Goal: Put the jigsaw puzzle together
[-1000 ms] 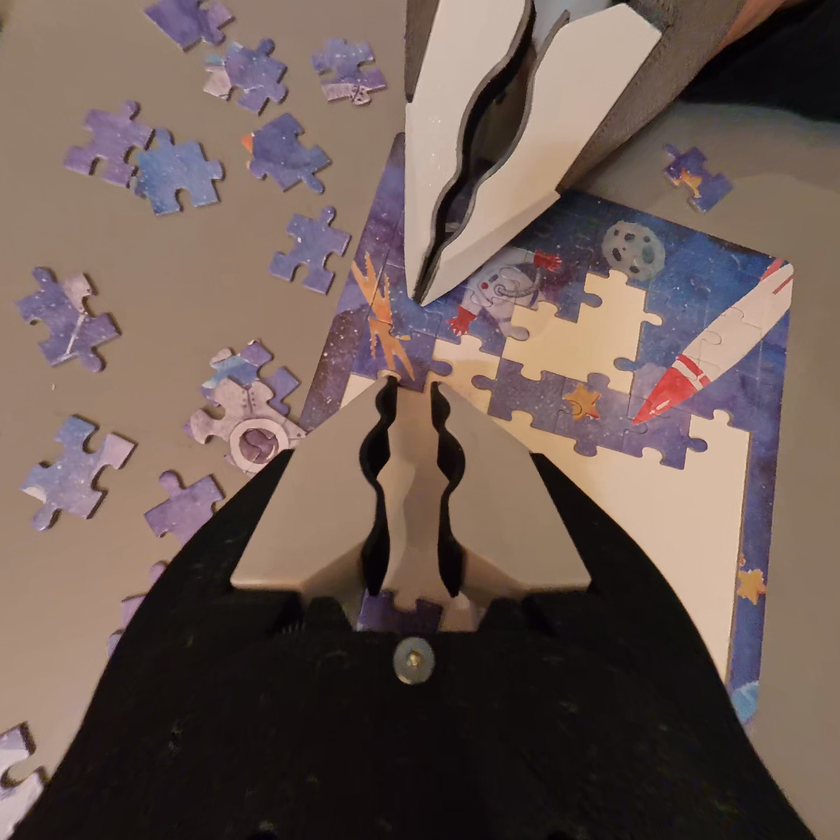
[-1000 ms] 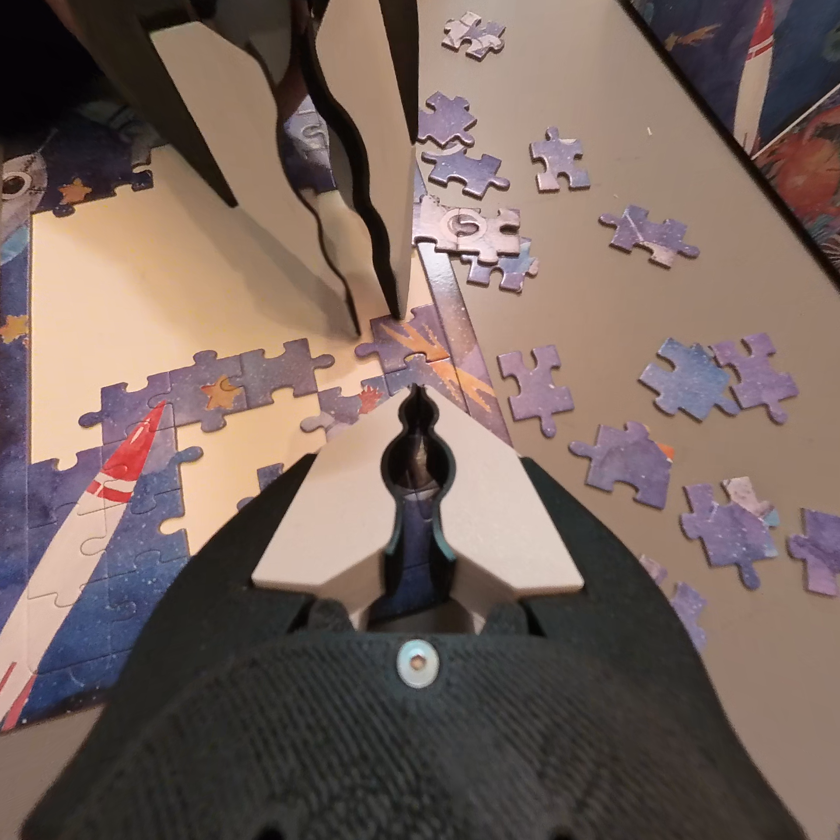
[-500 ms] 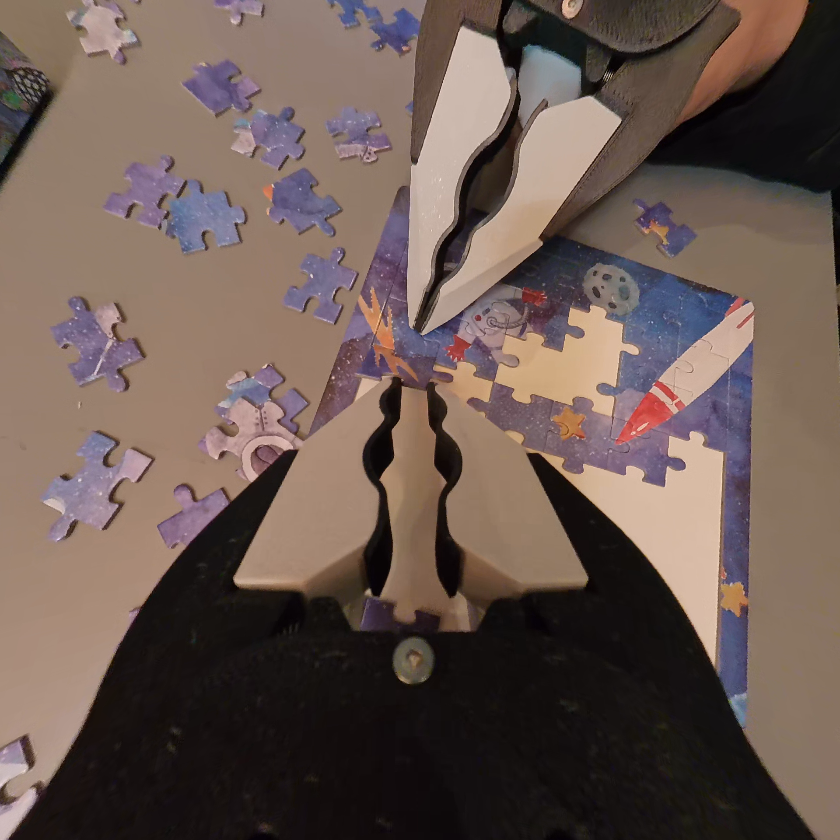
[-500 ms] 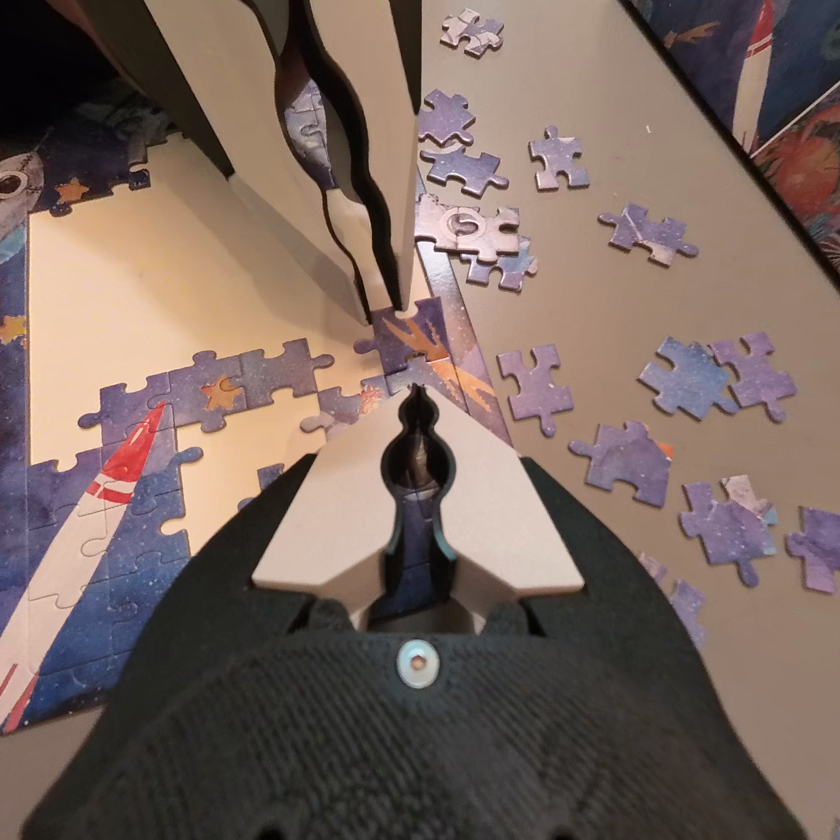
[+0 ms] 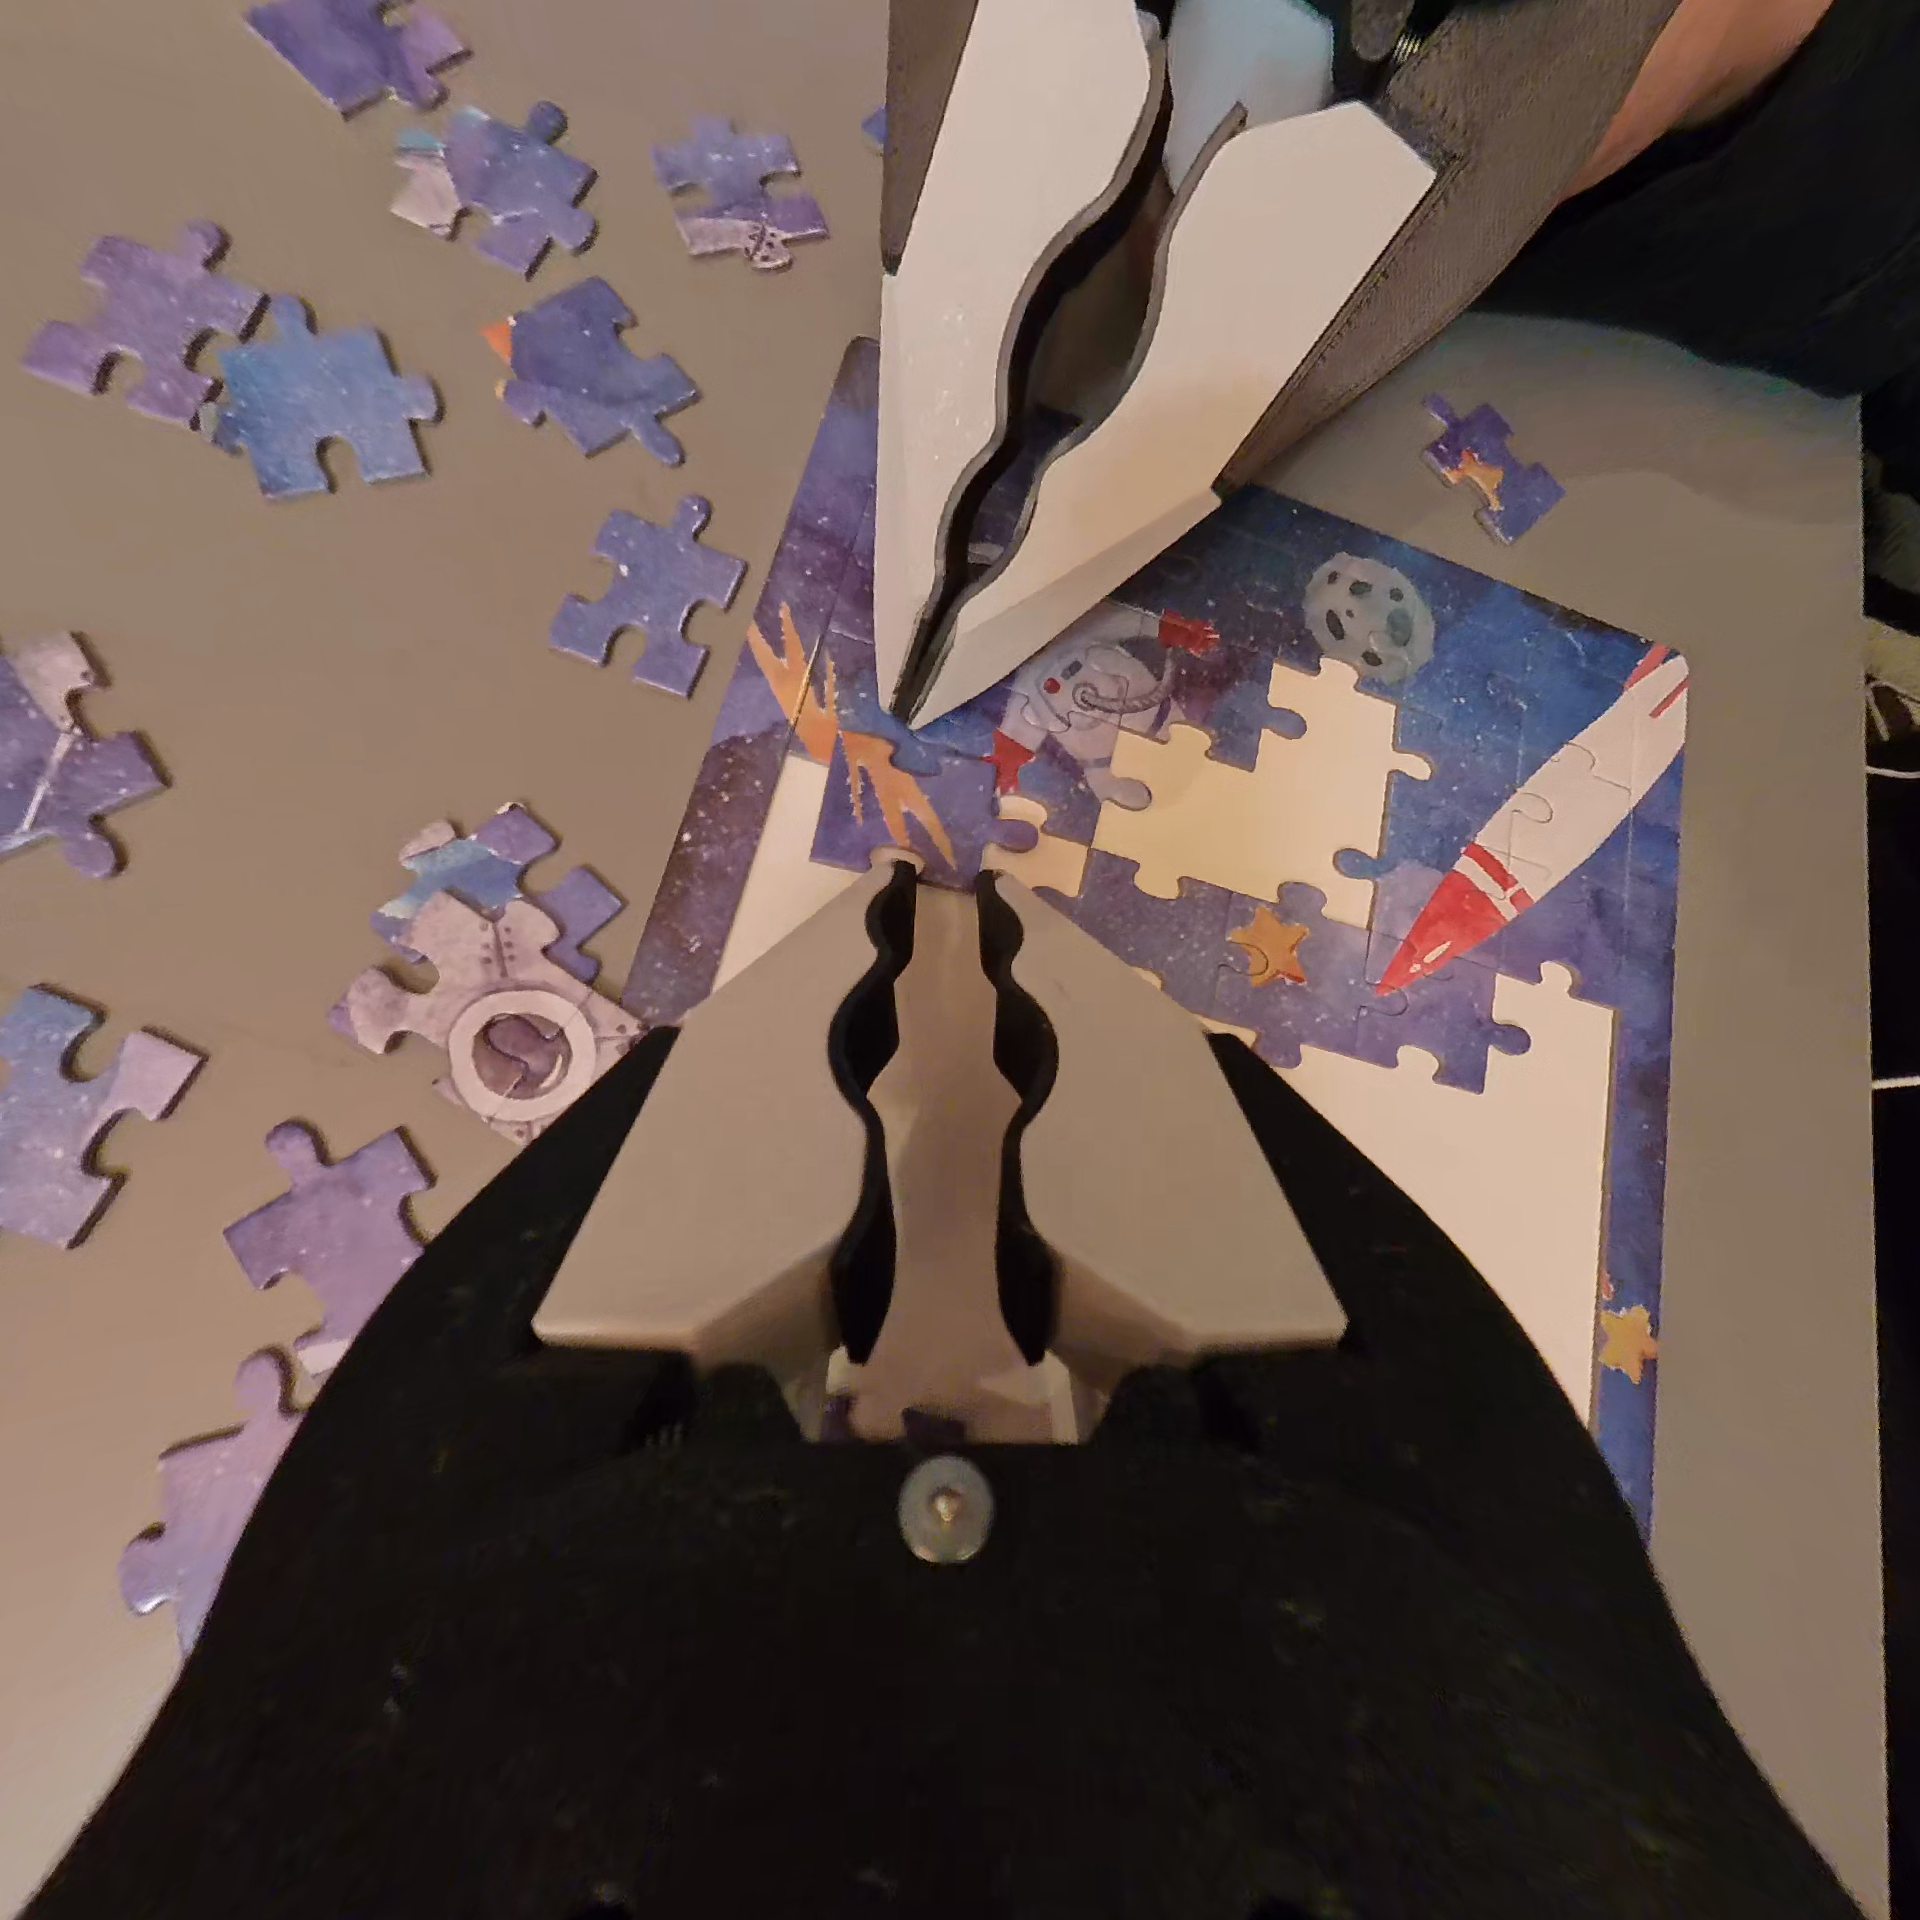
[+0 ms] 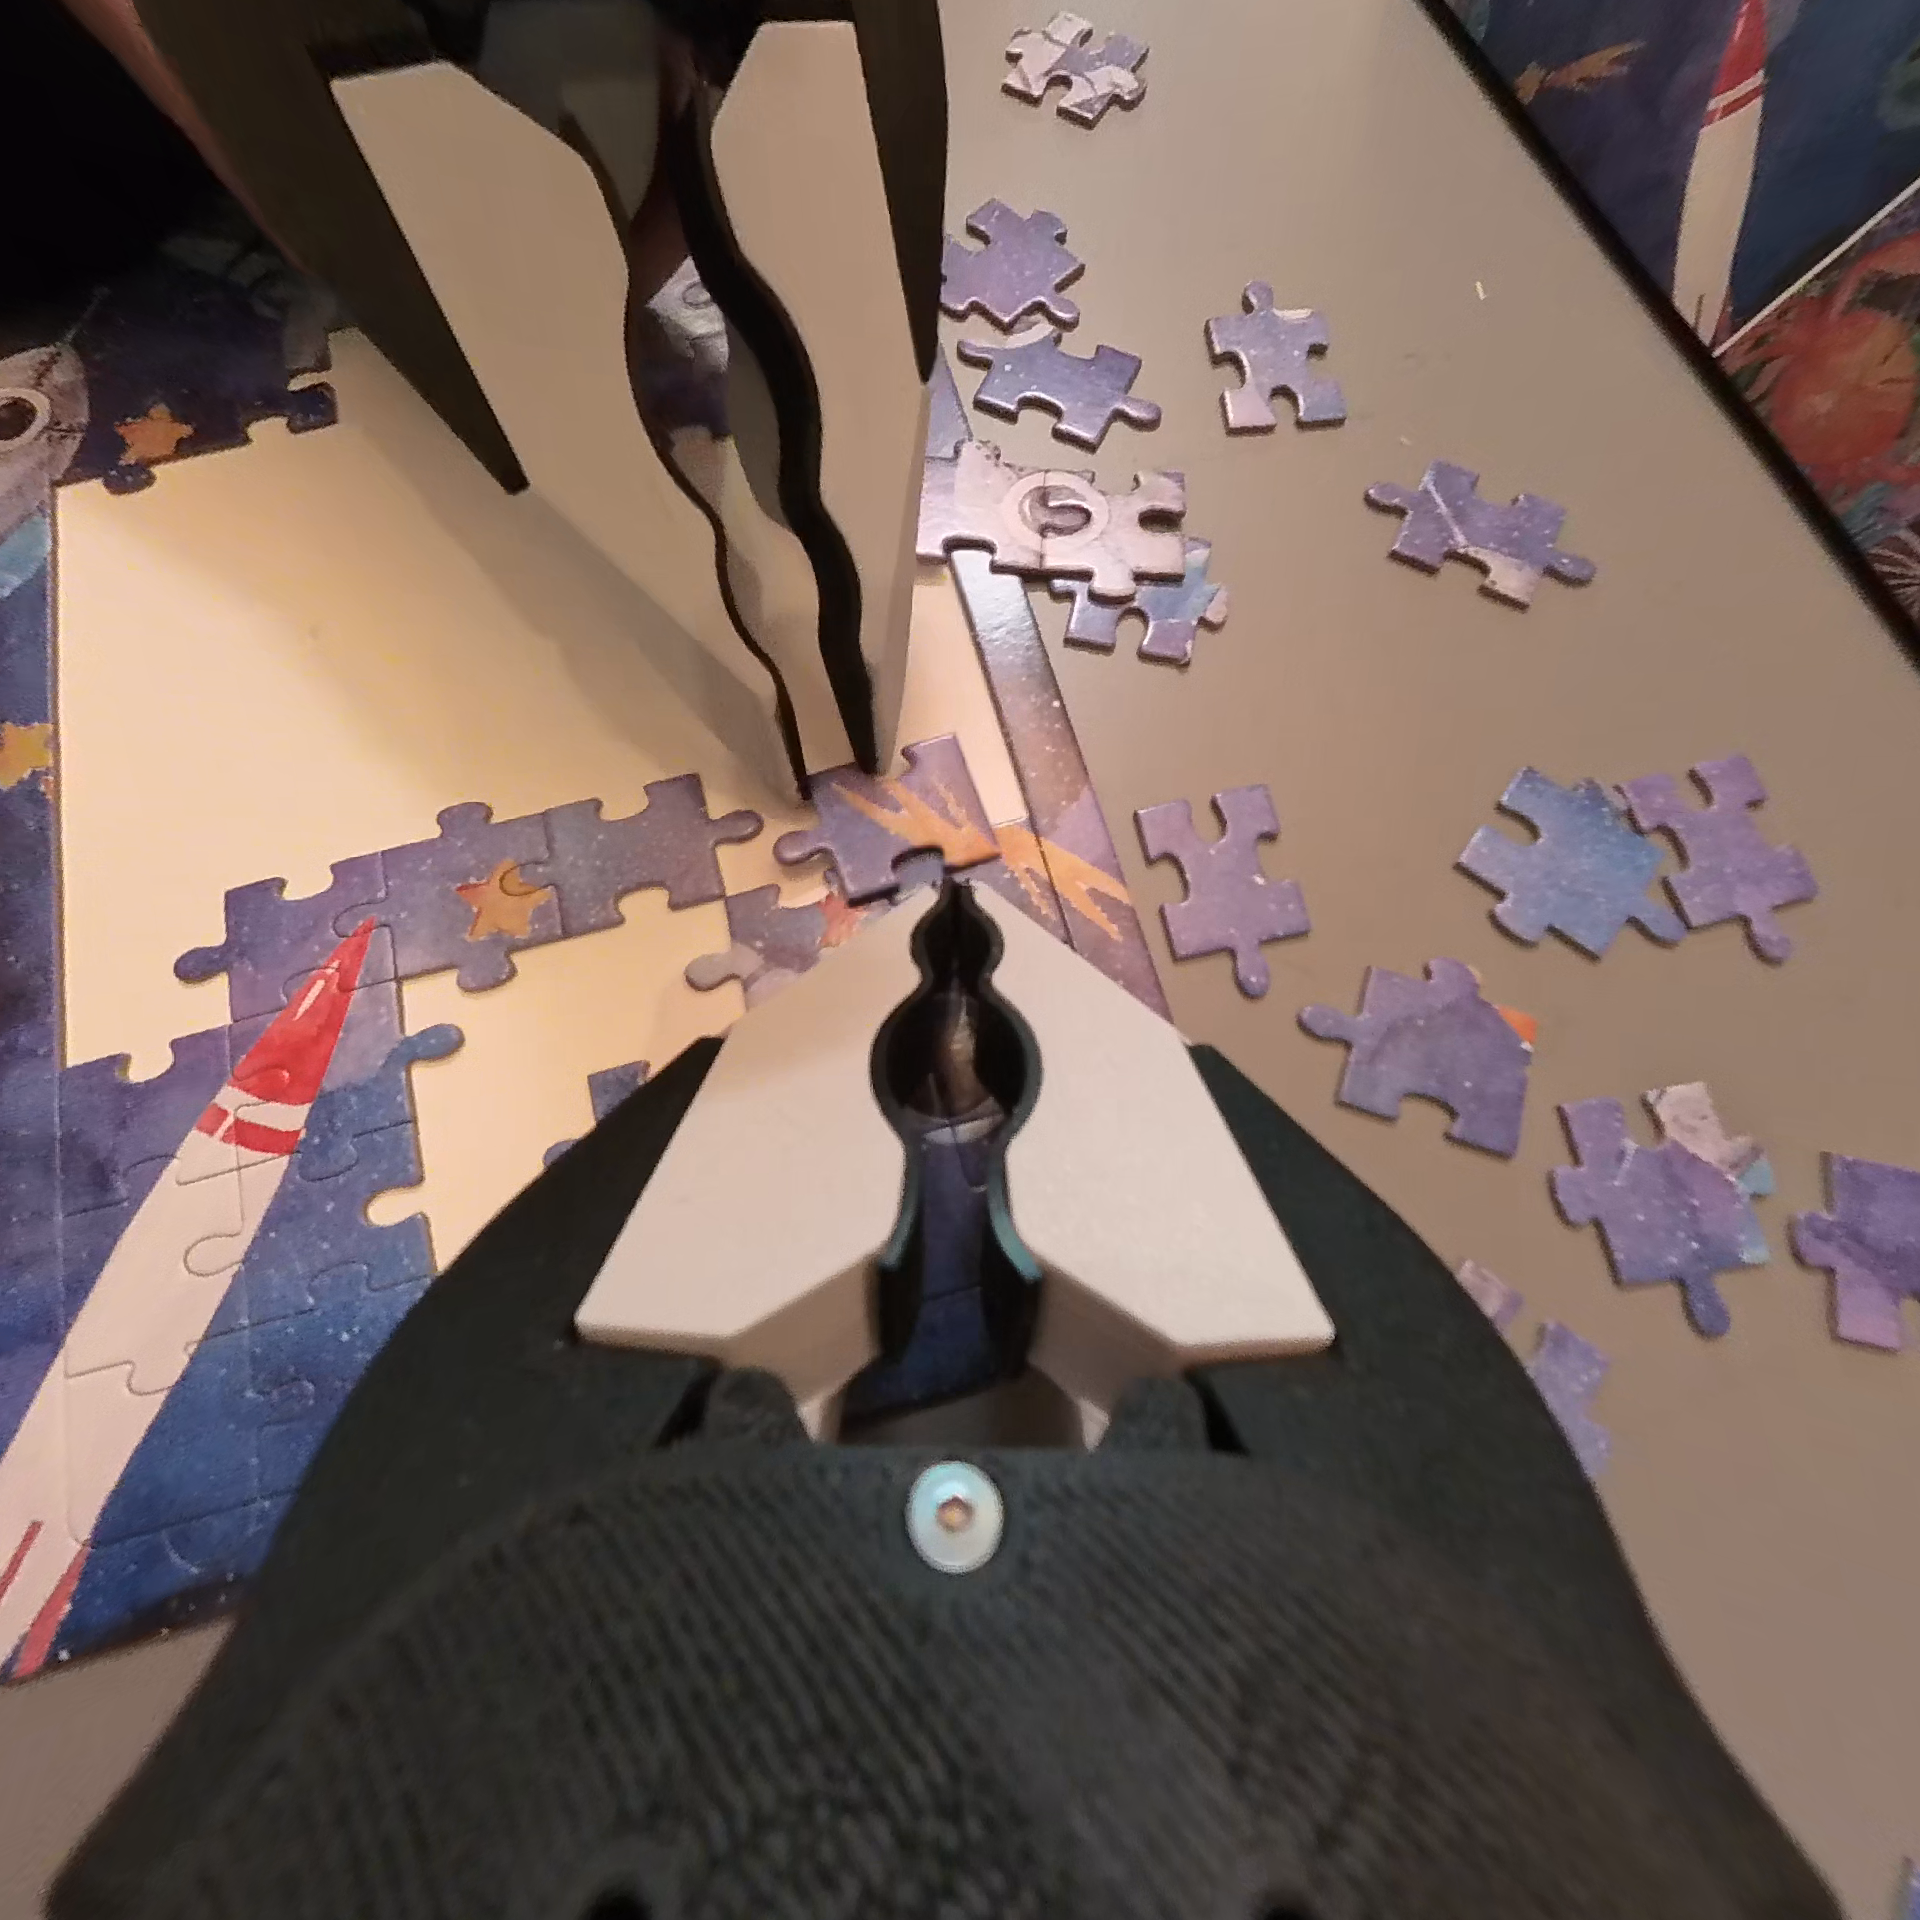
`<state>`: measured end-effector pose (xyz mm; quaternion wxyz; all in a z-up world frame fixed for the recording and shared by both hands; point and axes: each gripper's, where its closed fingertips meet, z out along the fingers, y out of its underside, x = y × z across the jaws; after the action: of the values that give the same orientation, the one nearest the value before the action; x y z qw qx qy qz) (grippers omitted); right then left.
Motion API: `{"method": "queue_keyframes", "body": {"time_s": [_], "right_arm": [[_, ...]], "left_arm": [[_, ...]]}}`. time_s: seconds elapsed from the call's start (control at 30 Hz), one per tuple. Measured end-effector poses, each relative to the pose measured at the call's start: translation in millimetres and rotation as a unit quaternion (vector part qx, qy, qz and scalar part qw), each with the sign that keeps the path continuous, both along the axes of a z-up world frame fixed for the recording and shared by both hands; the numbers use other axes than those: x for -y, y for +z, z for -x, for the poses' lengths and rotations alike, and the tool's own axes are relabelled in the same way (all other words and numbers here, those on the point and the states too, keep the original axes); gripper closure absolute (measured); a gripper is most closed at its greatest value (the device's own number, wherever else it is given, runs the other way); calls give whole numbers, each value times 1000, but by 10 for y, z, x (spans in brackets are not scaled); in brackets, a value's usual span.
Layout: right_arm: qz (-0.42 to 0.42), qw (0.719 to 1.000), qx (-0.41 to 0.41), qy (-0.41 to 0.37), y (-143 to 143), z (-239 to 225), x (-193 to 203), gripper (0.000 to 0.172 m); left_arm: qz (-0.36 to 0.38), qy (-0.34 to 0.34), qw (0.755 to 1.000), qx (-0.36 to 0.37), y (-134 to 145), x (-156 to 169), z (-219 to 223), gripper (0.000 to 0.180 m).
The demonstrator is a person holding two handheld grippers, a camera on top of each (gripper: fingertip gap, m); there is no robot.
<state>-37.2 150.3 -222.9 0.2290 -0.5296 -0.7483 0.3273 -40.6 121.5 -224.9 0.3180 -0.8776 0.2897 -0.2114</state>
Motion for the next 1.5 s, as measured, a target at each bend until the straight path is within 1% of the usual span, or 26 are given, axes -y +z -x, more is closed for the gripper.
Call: {"method": "queue_keyframes", "body": {"time_s": [0.17,0.33,0.6,0.67,0.77,0.9,1.03,1.17,1.5], "right_arm": [[-1,1000,0,0,1,-1,-1,172],[3,1000,-1,0,2,-2,-2,172],[23,1000,0,-3,11,-8,-14,172],[25,1000,-13,-11,69,2,-56,172],[51,996,-62,-31,290,27,-143,172],[61,988,-122,-79,548,5,-405,172],[81,978,-158,-111,687,-34,-593,172],[103,974,-166,-115,706,-36,-611,172],[88,978,-158,-109,648,-8,-560,172]], "left_arm": [[-1,3,1000,-9,46,19,94,170],[16,1,1000,-22,58,93,239,170],[32,-27,998,-37,-16,192,189,170],[27,-26,998,-40,-9,184,186,170],[26,-22,999,-40,-10,174,207,170],[22,-17,999,-37,-7,155,228,170],[14,-15,999,-35,25,138,230,170],[9,-13,999,-36,41,127,238,170],[-22,6,999,-27,160,54,293,170]]}}
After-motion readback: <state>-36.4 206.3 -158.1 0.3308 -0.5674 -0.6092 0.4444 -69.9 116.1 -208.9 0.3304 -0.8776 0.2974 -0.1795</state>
